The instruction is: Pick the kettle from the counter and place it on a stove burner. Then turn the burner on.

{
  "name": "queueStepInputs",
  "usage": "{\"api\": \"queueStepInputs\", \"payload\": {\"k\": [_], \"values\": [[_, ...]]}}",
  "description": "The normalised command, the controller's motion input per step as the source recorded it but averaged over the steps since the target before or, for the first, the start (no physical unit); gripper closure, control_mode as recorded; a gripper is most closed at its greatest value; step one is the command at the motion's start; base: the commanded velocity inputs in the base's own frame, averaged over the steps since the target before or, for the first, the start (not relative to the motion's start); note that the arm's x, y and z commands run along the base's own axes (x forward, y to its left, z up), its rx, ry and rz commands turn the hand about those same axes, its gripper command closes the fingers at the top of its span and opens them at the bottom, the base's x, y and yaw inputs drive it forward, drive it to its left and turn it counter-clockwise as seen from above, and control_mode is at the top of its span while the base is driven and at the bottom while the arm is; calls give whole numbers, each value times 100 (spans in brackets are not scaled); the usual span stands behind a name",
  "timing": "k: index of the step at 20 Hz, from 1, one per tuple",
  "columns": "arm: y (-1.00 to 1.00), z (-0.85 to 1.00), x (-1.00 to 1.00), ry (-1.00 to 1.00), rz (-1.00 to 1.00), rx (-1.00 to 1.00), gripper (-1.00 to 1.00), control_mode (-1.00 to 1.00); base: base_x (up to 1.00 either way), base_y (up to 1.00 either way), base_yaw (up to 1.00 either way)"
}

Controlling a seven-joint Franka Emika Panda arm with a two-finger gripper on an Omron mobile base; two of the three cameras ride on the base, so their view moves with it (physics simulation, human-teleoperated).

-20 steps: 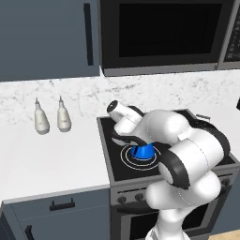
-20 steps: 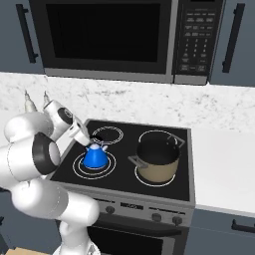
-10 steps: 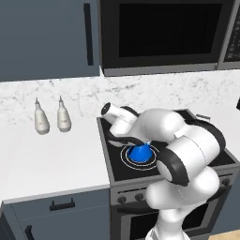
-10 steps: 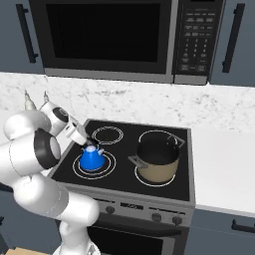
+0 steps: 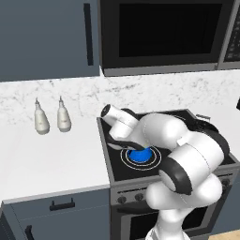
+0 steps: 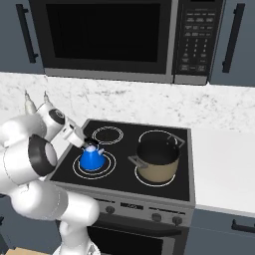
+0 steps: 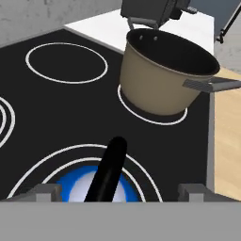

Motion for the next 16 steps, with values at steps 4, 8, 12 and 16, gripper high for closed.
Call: {"api": "queueStepInputs", "payload": {"k": [4, 8, 12, 16], "values": [[2, 33, -20, -10, 0, 0, -100, -100, 0, 0, 0], [7, 35, -25, -12, 0, 0, -100, -100, 0, 0, 0], [21, 14, -65, -9, 1, -1, -100, -100, 0, 0, 0], [45, -11, -100, 0, 18, -6, -100, -100, 0, 0, 0]]}}
